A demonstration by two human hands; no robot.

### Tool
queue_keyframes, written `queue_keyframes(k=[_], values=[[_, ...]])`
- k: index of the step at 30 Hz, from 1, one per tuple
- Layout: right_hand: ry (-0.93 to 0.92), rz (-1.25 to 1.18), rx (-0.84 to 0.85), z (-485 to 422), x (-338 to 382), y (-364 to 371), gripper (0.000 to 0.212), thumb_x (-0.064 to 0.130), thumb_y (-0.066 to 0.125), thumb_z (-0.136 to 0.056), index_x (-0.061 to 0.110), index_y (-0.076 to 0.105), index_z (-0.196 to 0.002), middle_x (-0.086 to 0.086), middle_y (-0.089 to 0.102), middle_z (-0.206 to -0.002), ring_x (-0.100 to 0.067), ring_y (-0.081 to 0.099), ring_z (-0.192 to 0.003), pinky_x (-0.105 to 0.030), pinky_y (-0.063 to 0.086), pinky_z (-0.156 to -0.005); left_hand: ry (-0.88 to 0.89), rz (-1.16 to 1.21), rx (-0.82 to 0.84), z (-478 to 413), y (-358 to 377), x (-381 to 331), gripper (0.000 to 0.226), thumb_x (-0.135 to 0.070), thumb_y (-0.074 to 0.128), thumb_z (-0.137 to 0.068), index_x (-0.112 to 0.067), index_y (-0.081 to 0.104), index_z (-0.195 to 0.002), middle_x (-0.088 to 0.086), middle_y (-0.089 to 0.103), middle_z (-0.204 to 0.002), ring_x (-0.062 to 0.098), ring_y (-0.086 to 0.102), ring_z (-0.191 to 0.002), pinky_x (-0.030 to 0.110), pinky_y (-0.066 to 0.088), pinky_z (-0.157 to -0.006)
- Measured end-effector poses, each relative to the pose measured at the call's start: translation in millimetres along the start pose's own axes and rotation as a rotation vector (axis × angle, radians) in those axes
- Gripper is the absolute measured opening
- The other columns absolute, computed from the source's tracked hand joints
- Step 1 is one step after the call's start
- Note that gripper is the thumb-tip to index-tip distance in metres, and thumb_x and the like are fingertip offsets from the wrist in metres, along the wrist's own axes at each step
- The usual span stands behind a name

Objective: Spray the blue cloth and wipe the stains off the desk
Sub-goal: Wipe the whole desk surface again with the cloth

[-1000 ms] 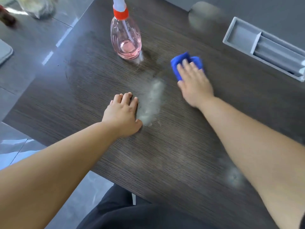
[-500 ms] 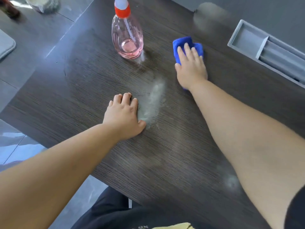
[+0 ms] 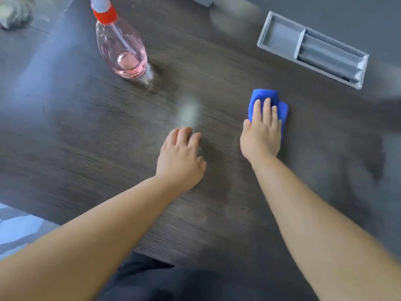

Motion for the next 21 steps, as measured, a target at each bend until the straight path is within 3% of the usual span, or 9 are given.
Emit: queue_keyframes(k=[3, 5, 7, 9, 12, 13, 15, 18, 21], values=[[-0.373, -0.001, 0.021, 60.2, 17.8, 15.9, 0.054, 0.030, 0.037, -0.095, 0.015, 0.030, -0.146, -0.007, 0.026, -0.154, -0.027, 0.026, -0.141, -0.044, 0.021, -0.113, -0.028, 0.019, -0.055, 1.0, 6.2, -3.9, 0.048, -0.026, 0.045, -0.070, -0.008, 0.059, -0.112, 0.011, 0.052, -0.126, 0.036, 0.043, -0.118, 0.039, 0.038, -0.097], [-0.548, 0.048, 0.075, 72.6, -14.8, 11.4, 0.053, 0.032, 0.033, -0.092, 0.016, 0.039, -0.142, -0.006, 0.036, -0.150, -0.027, 0.036, -0.137, -0.044, 0.026, -0.111, -0.050, 0.018, -0.061, 0.3, 6.7, -5.3, 0.045, -0.026, 0.044, -0.070, -0.009, 0.060, -0.108, 0.009, 0.054, -0.125, 0.035, 0.043, -0.118, 0.039, 0.037, -0.095], [-0.466, 0.077, 0.045, 54.0, -59.6, 4.1, 0.053, 0.031, 0.031, -0.094, 0.015, 0.037, -0.143, -0.007, 0.033, -0.151, -0.028, 0.033, -0.138, -0.044, 0.025, -0.111, -0.078, 0.000, -0.026, -1.1, 7.1, -7.8, 0.041, -0.026, 0.046, -0.077, -0.013, 0.057, -0.114, 0.006, 0.048, -0.130, 0.032, 0.035, -0.124, 0.040, 0.031, -0.100], [-0.166, 0.057, 0.033, 27.7, -90.4, -6.0, 0.052, 0.029, 0.033, -0.098, 0.015, 0.024, -0.148, -0.006, 0.019, -0.157, -0.027, 0.019, -0.143, -0.043, 0.016, -0.116, -0.039, -0.040, -0.013, -3.2, 8.9, -18.2, 0.047, -0.030, 0.041, -0.075, -0.015, 0.054, -0.117, 0.005, 0.044, -0.133, 0.031, 0.031, -0.127, 0.042, 0.024, -0.106], [0.158, 0.010, -0.006, 13.5, -63.3, -4.9, 0.057, 0.031, 0.032, -0.100, 0.017, 0.009, -0.151, -0.003, 0.003, -0.159, -0.023, 0.005, -0.146, -0.041, 0.007, -0.118, 0.021, -0.058, 0.022, -8.2, 17.6, -33.6, 0.046, -0.030, 0.045, -0.078, -0.016, 0.052, -0.121, 0.005, 0.041, -0.134, 0.031, 0.029, -0.128, 0.042, 0.021, -0.109], [0.127, 0.005, -0.001, 18.7, -43.4, -1.4, 0.058, 0.033, 0.032, -0.100, 0.018, 0.008, -0.151, -0.003, 0.002, -0.159, -0.023, 0.004, -0.146, -0.041, 0.006, -0.117, 0.032, -0.057, 0.024, -8.5, 21.0, -37.0, 0.044, -0.027, 0.049, -0.079, -0.015, 0.052, -0.120, 0.006, 0.042, -0.133, 0.031, 0.031, -0.126, 0.042, 0.023, -0.107], [-0.167, -0.003, 0.030, 37.5, -13.5, 7.1, 0.058, 0.033, 0.036, -0.099, 0.019, 0.013, -0.150, -0.003, 0.007, -0.159, -0.023, 0.008, -0.146, -0.042, 0.006, -0.117, 0.055, -0.075, -0.022, -6.8, 25.9, -38.6, 0.046, -0.026, 0.048, -0.072, -0.012, 0.055, -0.115, 0.009, 0.049, -0.127, 0.035, 0.039, -0.119, 0.044, 0.030, -0.102], [-0.491, 0.025, 0.095, 18.6, -37.8, -3.4, 0.055, 0.029, 0.041, -0.098, 0.022, 0.022, -0.149, 0.000, 0.015, -0.158, -0.023, 0.014, -0.145, -0.040, 0.009, -0.116, 0.041, -0.085, -0.054, -8.7, 26.7, -39.3, 0.051, -0.028, 0.046, -0.069, -0.013, 0.055, -0.117, 0.009, 0.049, -0.127, 0.035, 0.040, -0.119, 0.044, 0.030, -0.102], [-0.213, 0.019, 0.078, -31.1, -96.7, -16.2, 0.055, 0.029, 0.037, -0.099, 0.021, 0.017, -0.150, -0.001, 0.007, -0.159, -0.023, 0.008, -0.146, -0.040, 0.007, -0.117, -0.012, -0.089, -0.018, -14.8, 29.1, -44.6, 0.046, -0.030, 0.050, -0.082, -0.018, 0.046, -0.127, 0.004, 0.036, -0.138, 0.030, 0.029, -0.127, 0.040, 0.020, -0.106]])
Point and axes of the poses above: each hand's wrist, its own z-axis away from the middle knuckle, its own y-axis out of the palm, x = y × z, the point moved 1 cm from there along -z, towards the middle knuckle
